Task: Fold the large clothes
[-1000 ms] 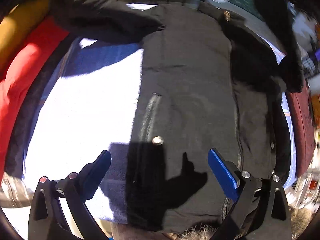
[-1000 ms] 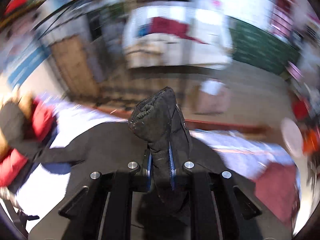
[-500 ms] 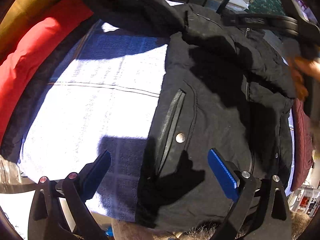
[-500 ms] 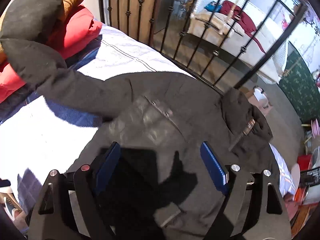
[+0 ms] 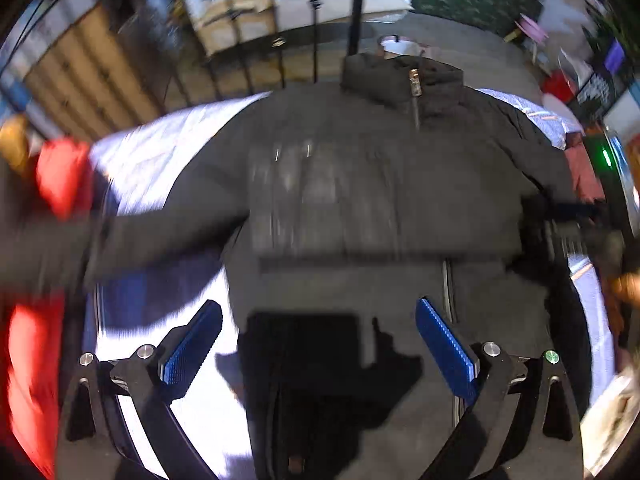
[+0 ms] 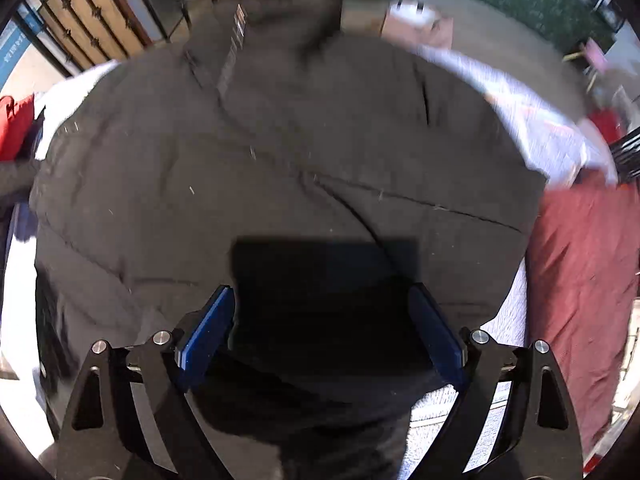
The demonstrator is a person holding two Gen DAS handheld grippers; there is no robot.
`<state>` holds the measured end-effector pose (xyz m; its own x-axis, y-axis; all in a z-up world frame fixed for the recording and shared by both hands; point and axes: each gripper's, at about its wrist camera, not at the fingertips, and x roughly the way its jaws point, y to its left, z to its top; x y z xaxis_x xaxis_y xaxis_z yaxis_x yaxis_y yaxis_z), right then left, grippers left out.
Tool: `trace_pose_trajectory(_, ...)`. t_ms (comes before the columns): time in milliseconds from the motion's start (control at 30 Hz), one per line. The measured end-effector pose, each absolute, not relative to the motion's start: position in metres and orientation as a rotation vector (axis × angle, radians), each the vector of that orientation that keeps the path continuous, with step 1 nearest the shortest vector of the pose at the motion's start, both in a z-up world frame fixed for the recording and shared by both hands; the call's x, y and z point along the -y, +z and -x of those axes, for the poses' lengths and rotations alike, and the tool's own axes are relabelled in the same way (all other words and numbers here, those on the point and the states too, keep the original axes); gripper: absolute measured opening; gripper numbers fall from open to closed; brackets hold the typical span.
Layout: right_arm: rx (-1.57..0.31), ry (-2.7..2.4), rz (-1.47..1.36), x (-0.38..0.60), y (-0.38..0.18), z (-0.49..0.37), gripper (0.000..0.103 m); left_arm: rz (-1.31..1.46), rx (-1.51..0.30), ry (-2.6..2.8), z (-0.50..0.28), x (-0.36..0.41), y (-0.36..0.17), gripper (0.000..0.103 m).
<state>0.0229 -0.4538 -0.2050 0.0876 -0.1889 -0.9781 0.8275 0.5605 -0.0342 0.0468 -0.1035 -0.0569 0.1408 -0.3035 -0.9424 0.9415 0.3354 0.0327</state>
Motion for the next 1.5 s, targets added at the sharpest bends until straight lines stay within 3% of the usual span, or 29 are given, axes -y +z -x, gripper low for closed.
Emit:
trace_pose_trajectory(233,-1.292,-0.817,-0.565,0.445,-0.212,-0.026,0.091,-0.943,-1.038,-1.127,-0.024,0.188,-0.096,0.095)
trace_pose_trajectory(433,-1.345,-0.795,-0.573,0.444,-0.229,-0.033,0.097,-1.087,-1.112,-1.067,-0.025,0.208,-0.159,0.098)
trace_pose_trajectory(800,-1.365,-0.912,-0.463,0.428,-0.239,-0.055,0.098,-1.090,-1.117,-1.052,-0.025,0.219,-0.175,0.098)
trace_pose_trajectory(1067,-1.384,-0.922,-0.482,0.416,-0.240,-0.054,0.098,-0.955,-1.086,-1.069,-0.038,0.177,-0.136,0.097)
trace_pose_trajectory(1267,-1.378,-0.962,-0.490,0.406,-0.222,-0.055,0.098,-0.715,-1.070,-0.971,-0.072,0.077,-0.083,0.097)
trace_pose_trajectory(1500,-1.212,-0.960,-0.543,0.360,-0.181,-0.041,0.098,-0.511,-0.944,-0.767,-0.127,-0.028,0.000,0.096)
